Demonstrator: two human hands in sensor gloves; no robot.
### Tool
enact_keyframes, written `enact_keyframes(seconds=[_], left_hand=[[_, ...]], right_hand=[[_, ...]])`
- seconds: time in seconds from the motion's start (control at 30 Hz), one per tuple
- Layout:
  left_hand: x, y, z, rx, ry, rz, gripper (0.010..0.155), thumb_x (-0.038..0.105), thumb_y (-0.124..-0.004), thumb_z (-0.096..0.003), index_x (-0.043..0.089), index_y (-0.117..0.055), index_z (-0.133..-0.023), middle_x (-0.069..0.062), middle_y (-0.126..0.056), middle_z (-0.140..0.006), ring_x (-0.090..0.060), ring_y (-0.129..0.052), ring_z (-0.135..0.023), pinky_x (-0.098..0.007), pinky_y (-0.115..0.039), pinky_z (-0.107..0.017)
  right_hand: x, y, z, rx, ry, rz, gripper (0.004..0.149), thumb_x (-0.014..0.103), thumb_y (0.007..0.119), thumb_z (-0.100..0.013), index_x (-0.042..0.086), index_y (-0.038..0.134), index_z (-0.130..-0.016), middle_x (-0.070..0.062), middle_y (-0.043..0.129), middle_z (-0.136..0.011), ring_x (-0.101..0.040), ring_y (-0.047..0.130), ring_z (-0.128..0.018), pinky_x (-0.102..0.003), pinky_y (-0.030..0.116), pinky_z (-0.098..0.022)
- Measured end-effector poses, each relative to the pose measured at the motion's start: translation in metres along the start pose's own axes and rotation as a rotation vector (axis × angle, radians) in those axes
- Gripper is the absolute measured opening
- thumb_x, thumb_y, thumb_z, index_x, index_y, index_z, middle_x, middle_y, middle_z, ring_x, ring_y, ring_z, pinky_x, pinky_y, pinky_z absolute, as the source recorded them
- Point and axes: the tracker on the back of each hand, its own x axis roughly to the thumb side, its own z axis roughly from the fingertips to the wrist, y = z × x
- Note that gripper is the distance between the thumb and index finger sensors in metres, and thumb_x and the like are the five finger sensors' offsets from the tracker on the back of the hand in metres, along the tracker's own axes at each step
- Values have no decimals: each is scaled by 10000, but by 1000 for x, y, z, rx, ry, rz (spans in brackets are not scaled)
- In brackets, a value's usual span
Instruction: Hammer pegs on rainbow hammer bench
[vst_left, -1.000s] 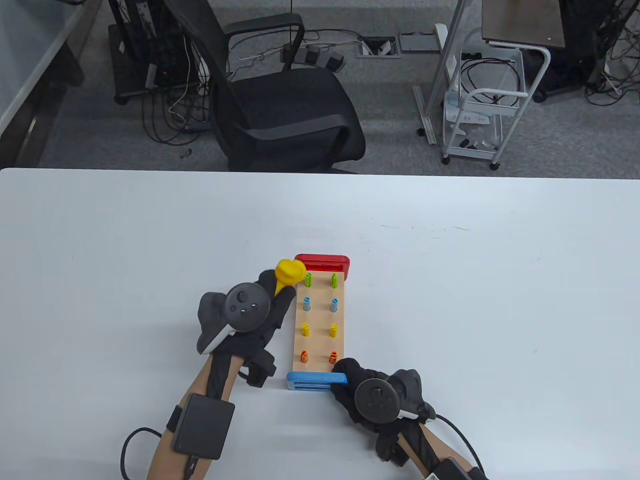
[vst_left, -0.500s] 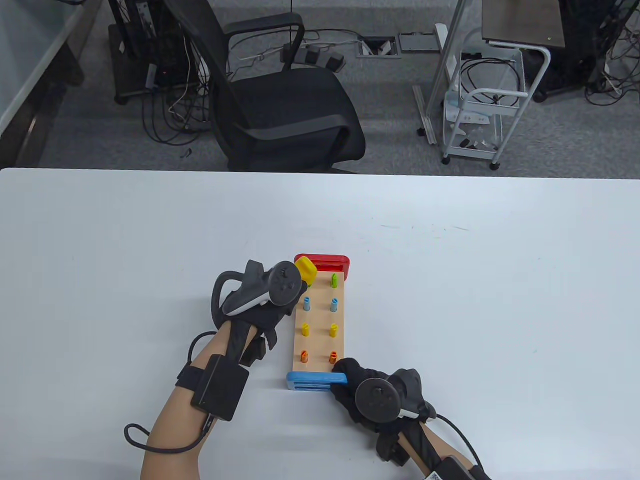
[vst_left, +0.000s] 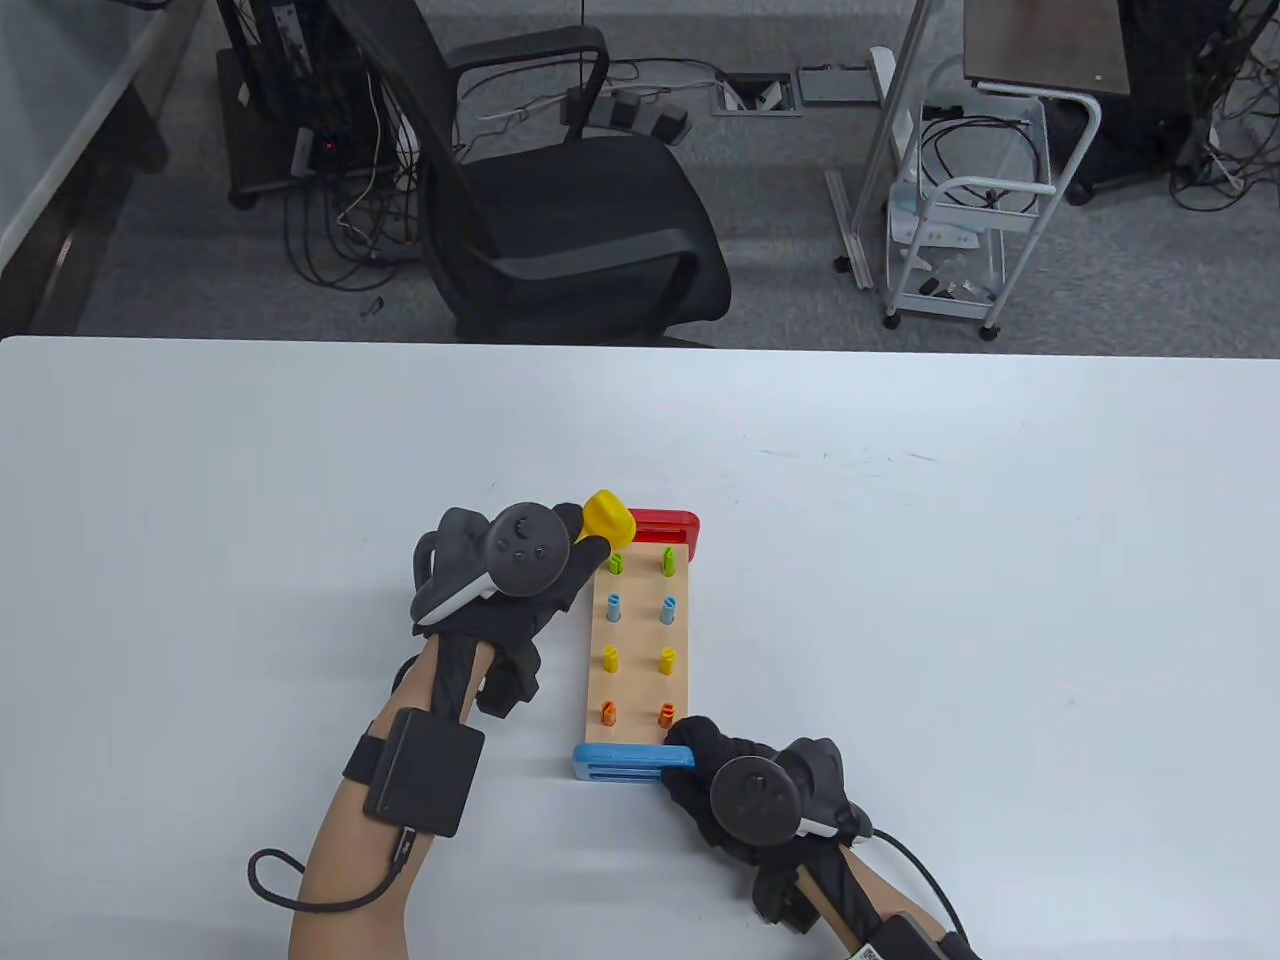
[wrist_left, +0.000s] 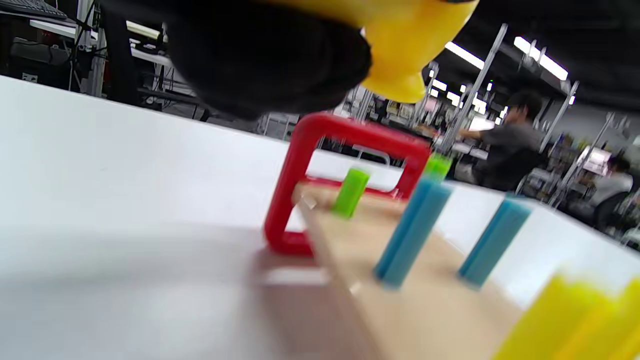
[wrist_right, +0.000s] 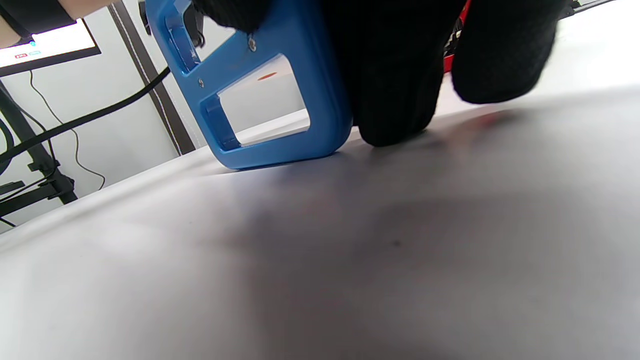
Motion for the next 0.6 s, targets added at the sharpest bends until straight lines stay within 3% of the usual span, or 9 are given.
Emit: enact_keyframes(seconds=[0.07, 0.1, 0.23, 0.33, 0.37, 0.4, 0.47, 0.53, 0.6], left_hand=[[-3, -7, 1, -85, 10, -174, 695, 547, -438, -539, 81, -643, -1013, -3, -997, -651, -151, -1053, -328, -273, -892, -223], [-2, -5, -1, 1, -11, -95, 693, 528, -505, -541, 41, -715, -987, -64, -1030, -600, -212, -1049, -273, -311, -878, -183], [-2, 10, 5, 73, -35, 72, 694, 527, -499, -549, 40, -680, -1009, -80, -1009, -634, -230, -1038, -309, -325, -868, -213], [0, -14, -6, -87, -13, -89, 693, 527, -500, -549, 41, -684, -1007, -81, -1012, -631, -234, -1038, -307, -329, -868, -213], [0, -11, -3, -72, -3, -176, 695, 557, -430, -529, 102, -639, -1012, 7, -996, -652, -148, -1054, -334, -279, -896, -234], [1, -9, -4, 8, -39, -97, 694, 535, -501, -533, 53, -720, -982, -60, -1032, -595, -214, -1050, -271, -321, -879, -187], [4, 5, -3, -43, -31, -40, 695, 532, -487, -542, 54, -680, -1007, -72, -1008, -635, -231, -1037, -315, -336, -868, -224], [3, 13, 0, 42, -51, 46, 696, 533, -492, -543, 52, -685, -1007, -77, -1010, -632, -235, -1037, -311, -338, -866, -221], [4, 0, -6, -25, -41, -13, 696, 528, -497, -546, 44, -687, -1008, -88, -1011, -633, -244, -1036, -311, -345, -864, -220]], right_hand=[[0, 0, 0, 1, 1, 0, 513, 335, 529, -634, 19, 349, -996, -250, 765, -973, -434, 851, -771, -663, 695, -588], [0, 0, 0, 2, 2, 1, 514, 335, 528, -634, 18, 348, -996, -250, 764, -974, -433, 851, -772, -664, 694, -588], [0, 0, 0, 3, 3, 1, 513, 334, 528, -635, 18, 348, -996, -252, 764, -974, -433, 851, -773, -664, 694, -588], [0, 0, 0, 2, 3, 1, 512, 333, 528, -634, 19, 348, -997, -253, 763, -974, -433, 849, -775, -664, 694, -588], [0, 0, 0, 3, 4, 0, 513, 333, 529, -634, 19, 349, -997, -254, 764, -974, -434, 850, -773, -664, 694, -588], [0, 0, 0, 3, 4, 0, 512, 333, 529, -634, 20, 349, -997, -254, 763, -974, -435, 850, -773, -665, 694, -588], [0, 0, 0, 2, 4, -2, 512, 334, 529, -634, 20, 349, -997, -252, 763, -975, -434, 850, -773, -666, 693, -588], [0, 0, 0, 8, 4, -3, 512, 336, 529, -634, 26, 348, -998, -253, 761, -976, -434, 848, -775, -666, 692, -589], [0, 0, 0, 11, 4, -4, 512, 336, 528, -635, 27, 345, -999, -254, 759, -978, -434, 846, -778, -667, 689, -591]])
